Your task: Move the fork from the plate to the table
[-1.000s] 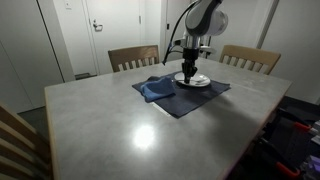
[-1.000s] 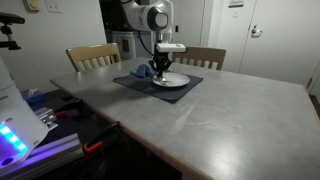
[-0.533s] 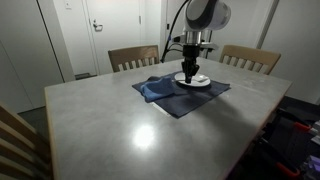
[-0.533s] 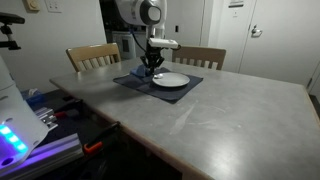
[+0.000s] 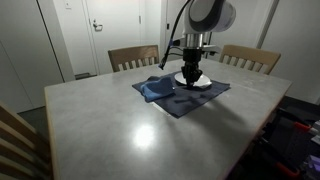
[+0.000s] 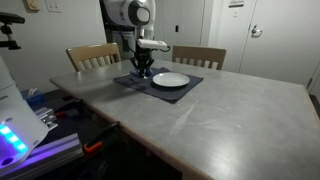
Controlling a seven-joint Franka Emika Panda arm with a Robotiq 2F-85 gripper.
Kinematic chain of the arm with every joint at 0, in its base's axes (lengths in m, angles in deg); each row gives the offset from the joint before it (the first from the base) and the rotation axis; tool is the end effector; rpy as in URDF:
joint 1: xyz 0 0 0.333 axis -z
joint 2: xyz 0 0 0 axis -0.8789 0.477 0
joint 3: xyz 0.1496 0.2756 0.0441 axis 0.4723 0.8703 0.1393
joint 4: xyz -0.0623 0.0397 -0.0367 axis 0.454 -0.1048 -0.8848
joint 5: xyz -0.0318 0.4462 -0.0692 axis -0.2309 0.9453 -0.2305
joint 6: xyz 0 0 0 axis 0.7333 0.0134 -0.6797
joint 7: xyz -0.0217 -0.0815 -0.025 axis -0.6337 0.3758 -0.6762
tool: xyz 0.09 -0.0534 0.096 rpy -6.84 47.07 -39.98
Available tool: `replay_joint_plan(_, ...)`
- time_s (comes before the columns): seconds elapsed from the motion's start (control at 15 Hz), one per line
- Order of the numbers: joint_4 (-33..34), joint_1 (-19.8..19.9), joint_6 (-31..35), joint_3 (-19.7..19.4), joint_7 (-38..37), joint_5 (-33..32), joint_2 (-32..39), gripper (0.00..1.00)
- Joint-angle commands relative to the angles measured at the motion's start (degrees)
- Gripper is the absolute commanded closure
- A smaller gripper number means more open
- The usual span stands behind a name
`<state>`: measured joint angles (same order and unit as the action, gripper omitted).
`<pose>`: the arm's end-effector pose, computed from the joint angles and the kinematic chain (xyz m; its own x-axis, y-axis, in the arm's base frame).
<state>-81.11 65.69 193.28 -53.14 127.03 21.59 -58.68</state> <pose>0.5536 0.0673 0.0917 0.3262 0.9451 0.0197 0.9372 -0.3205 -0.1377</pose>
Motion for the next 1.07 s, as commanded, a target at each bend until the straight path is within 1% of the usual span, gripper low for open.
replay_joint_plan(0.0, -3.3, -0.3, 6.1, 1.1, 2.4, -0.2, 0.2, 0.97)
replay_joint_plan(0.13, -4.4, -0.1, 9.0, 2.0, 3.8, 0.0, 1.0, 0.97)
replay_joint_plan(0.33, -6.1, -0.1, 15.3, 1.8, 5.9, -2.8, 2.3, 0.97)
replay_joint_plan(0.4, -6.6, 0.8, 17.9, 2.6, 7.1, -2.7, 2.9, 0.97)
replay_joint_plan(0.53, -6.9, 1.1, 20.7, 2.8, 8.5, -4.0, 3.9, 0.97)
replay_joint_plan(0.73, -6.8, 2.2, 21.7, 4.1, 10.3, -4.5, 4.7, 0.97)
replay_joint_plan(1.0, -6.6, 3.1, 21.5, 4.8, 12.2, -4.2, 5.0, 0.97)
